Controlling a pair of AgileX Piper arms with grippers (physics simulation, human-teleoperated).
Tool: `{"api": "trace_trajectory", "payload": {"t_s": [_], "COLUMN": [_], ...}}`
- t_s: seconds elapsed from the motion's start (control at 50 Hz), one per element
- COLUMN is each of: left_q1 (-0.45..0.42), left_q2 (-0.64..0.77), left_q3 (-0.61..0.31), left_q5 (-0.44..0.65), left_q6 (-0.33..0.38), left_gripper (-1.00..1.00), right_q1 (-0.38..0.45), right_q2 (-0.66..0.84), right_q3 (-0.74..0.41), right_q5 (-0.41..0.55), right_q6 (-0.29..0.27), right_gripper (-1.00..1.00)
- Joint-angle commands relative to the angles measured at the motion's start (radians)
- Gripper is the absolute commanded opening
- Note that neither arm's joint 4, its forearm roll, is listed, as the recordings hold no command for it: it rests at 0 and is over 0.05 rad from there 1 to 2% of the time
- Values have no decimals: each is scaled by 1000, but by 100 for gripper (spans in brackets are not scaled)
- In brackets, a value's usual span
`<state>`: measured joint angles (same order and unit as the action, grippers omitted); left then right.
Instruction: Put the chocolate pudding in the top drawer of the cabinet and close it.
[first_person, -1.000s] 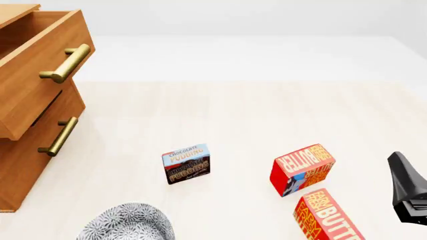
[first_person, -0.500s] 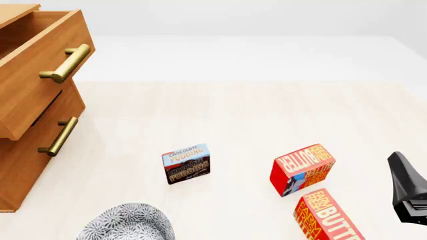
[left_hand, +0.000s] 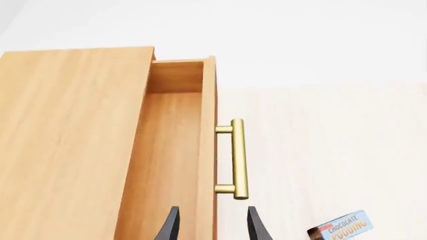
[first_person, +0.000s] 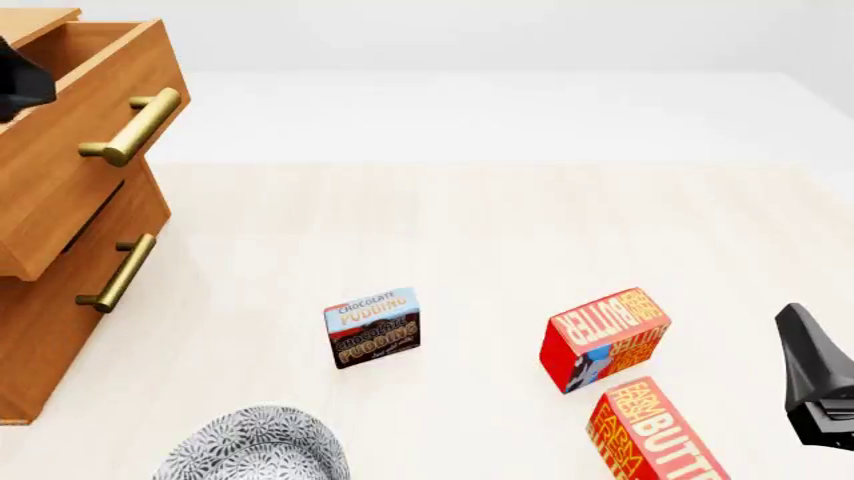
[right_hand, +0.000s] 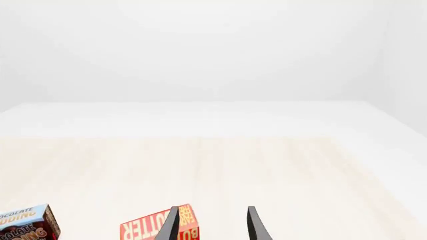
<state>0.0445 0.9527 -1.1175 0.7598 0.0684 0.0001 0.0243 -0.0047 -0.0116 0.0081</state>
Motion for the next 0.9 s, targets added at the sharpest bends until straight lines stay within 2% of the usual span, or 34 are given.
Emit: {"api": "trace_trajectory", "payload": {"t_s": [0.02,0.44,0.9], "left_q1": [-12,-49,-56], "left_q2": [15,41,24], "left_q3": [56,193,243], "left_q5": [-56,-146,-153], "left_q6": [-3,-26,-45], "left_gripper": [100,100,100], "right_q1": [0,0,0], "right_q2": [0,0,0], "right_q3": [0,0,0], "right_q5": [0,0,0], "right_q6": [0,0,0], "right_gripper": [100,100,100]}}
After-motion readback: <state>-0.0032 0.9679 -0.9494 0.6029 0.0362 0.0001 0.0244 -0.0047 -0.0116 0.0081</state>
